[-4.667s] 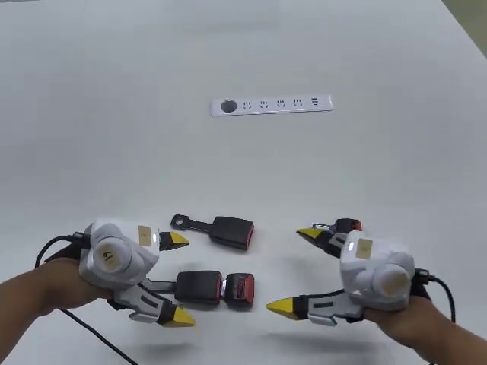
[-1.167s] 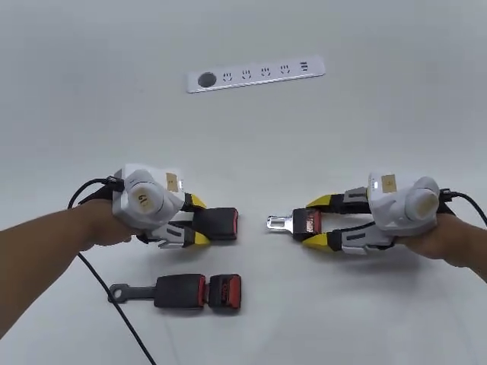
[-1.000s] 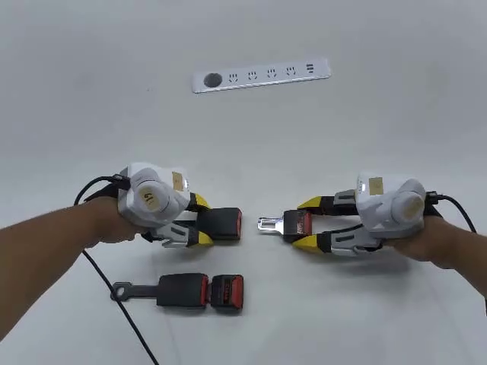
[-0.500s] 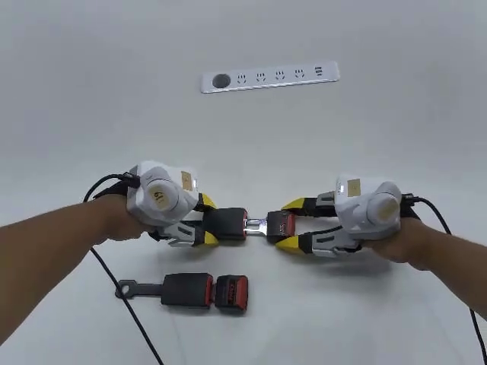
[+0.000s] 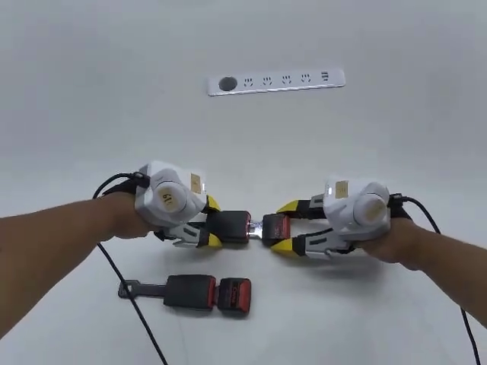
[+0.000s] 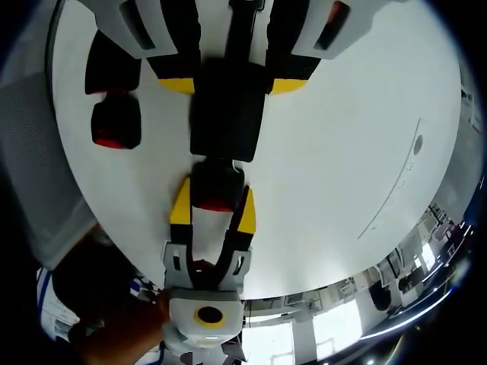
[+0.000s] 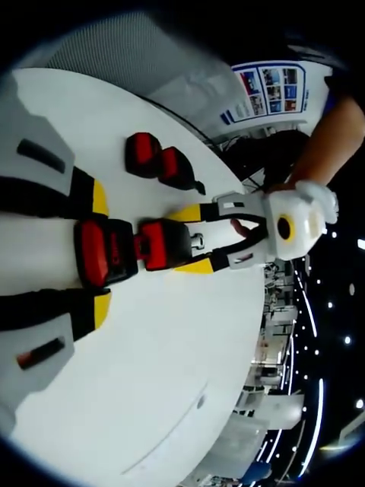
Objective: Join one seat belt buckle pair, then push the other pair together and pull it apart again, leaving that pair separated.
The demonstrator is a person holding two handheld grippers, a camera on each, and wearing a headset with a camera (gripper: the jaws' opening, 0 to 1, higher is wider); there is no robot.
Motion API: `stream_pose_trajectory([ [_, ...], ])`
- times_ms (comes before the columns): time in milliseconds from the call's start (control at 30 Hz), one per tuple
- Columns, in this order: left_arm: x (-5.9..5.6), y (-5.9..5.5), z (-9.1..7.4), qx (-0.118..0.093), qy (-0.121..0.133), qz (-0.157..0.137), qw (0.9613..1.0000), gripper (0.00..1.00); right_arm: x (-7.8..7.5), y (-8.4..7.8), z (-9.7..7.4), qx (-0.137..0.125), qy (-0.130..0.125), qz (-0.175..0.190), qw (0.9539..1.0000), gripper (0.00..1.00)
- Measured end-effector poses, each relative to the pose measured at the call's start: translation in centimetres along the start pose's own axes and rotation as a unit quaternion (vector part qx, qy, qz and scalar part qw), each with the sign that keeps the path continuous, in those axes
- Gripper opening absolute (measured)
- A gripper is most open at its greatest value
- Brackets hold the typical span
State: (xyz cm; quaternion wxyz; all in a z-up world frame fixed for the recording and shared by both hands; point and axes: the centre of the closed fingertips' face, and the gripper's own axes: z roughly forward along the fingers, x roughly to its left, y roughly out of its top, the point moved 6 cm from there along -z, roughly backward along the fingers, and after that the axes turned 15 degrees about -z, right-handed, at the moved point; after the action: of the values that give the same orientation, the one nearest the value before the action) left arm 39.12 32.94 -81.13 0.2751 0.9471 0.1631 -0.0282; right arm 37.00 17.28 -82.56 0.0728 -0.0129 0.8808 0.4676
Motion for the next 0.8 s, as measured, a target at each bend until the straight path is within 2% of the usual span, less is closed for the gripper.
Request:
stream_pose_trajectory([
  [200, 0.0, 0.1, 0.0, 0.006, 0.0, 0.004, 1.0, 0.34, -0.1, 0.9, 1.2, 0.006, -0.005, -0.001, 1.0, 0.35],
  [400, 0.0, 0.1, 0.0, 0.008, -0.001, 0.012, 0.9999, 0.33, -0.4, 1.3, 1.6, 0.026, -0.008, -0.012, 0.9996, 0.35],
  [800, -0.1, 0.3, 0.0, 0.013, -0.001, 0.014, 0.9998, 0.34, -0.8, 1.4, 1.7, 0.038, -0.009, -0.013, 0.9991, 0.36],
])
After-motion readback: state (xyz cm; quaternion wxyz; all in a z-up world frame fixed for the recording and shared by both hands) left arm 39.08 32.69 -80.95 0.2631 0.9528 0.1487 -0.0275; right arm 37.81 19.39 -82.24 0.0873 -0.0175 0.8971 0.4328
